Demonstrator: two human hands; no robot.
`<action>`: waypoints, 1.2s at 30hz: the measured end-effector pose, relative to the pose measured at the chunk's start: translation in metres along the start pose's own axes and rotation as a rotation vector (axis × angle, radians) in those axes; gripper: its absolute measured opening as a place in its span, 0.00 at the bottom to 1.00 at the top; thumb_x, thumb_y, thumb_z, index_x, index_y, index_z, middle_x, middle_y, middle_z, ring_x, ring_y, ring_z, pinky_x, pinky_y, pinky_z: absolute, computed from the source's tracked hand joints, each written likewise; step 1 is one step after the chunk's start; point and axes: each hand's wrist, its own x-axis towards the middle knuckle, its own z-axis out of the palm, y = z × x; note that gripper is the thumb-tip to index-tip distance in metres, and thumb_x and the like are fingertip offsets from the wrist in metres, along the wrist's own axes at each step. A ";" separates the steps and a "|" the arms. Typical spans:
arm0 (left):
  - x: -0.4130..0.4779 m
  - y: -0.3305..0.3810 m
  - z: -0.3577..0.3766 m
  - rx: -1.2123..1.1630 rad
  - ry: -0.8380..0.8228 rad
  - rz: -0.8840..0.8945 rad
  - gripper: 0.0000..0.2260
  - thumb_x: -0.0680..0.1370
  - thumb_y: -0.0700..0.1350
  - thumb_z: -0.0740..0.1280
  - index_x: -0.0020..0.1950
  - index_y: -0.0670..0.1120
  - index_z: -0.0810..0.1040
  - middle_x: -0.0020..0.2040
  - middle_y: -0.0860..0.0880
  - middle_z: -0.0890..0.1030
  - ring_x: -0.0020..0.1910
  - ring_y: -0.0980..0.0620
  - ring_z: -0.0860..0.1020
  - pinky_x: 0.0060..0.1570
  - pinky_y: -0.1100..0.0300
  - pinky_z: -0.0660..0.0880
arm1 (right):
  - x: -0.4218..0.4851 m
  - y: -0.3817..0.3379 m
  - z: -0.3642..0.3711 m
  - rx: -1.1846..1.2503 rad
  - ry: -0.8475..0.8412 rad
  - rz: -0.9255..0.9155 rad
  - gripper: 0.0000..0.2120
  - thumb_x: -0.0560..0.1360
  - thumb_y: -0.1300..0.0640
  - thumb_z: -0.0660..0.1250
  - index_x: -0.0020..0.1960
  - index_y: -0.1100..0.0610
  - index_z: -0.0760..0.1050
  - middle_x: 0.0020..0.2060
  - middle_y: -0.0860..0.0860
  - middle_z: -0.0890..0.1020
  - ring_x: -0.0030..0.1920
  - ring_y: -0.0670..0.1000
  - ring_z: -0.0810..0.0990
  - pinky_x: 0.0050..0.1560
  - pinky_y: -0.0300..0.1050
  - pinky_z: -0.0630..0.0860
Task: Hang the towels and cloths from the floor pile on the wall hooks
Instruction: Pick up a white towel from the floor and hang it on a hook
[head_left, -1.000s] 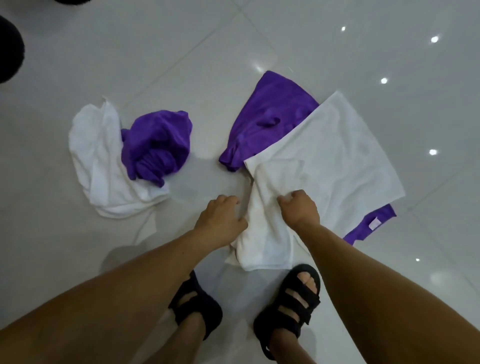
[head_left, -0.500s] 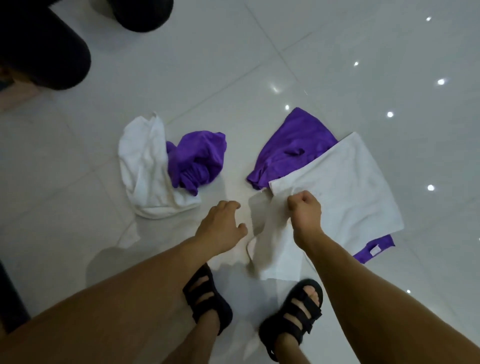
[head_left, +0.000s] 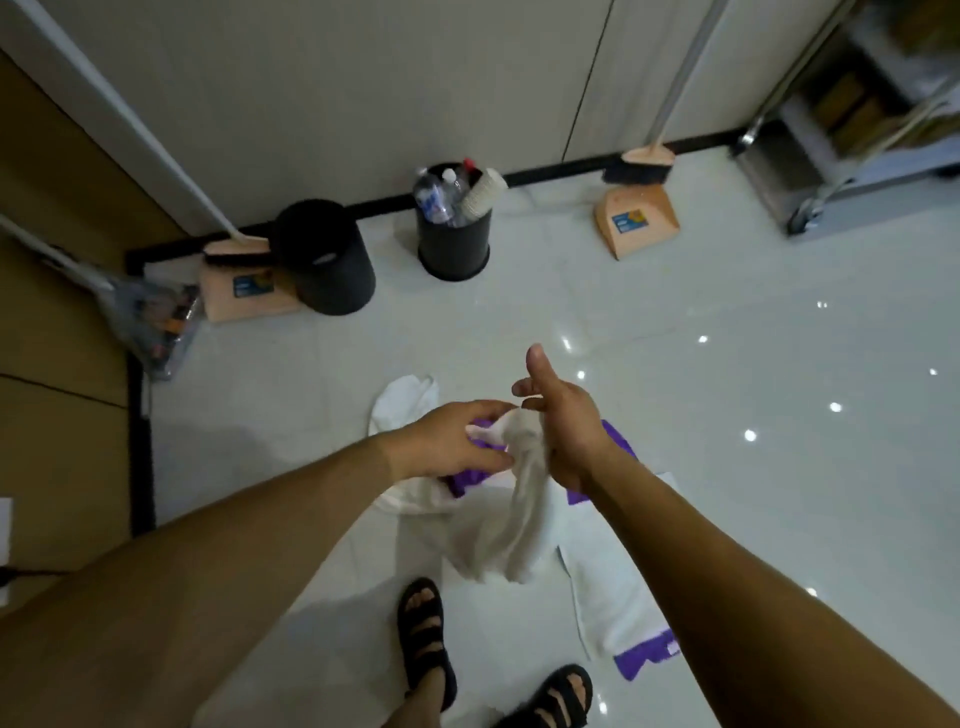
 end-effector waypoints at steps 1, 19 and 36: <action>-0.015 0.014 -0.014 -0.010 0.035 0.001 0.14 0.68 0.55 0.74 0.53 0.60 0.79 0.47 0.60 0.82 0.49 0.58 0.80 0.52 0.59 0.77 | -0.008 -0.025 0.011 0.005 0.013 -0.001 0.28 0.71 0.29 0.62 0.43 0.54 0.81 0.48 0.55 0.82 0.54 0.58 0.80 0.57 0.59 0.76; -0.242 0.141 -0.193 -0.418 0.931 0.274 0.21 0.72 0.53 0.68 0.61 0.45 0.77 0.56 0.44 0.82 0.56 0.43 0.80 0.56 0.48 0.77 | -0.117 -0.292 0.135 -0.670 -0.487 -0.555 0.09 0.75 0.57 0.67 0.53 0.61 0.80 0.46 0.58 0.84 0.40 0.53 0.82 0.34 0.40 0.78; -0.446 0.198 -0.198 -1.066 1.516 0.313 0.25 0.71 0.53 0.74 0.64 0.43 0.73 0.53 0.42 0.83 0.49 0.43 0.82 0.37 0.53 0.80 | -0.209 -0.273 0.263 -0.663 -1.294 -0.661 0.34 0.60 0.48 0.82 0.63 0.47 0.74 0.54 0.46 0.83 0.54 0.48 0.82 0.52 0.46 0.80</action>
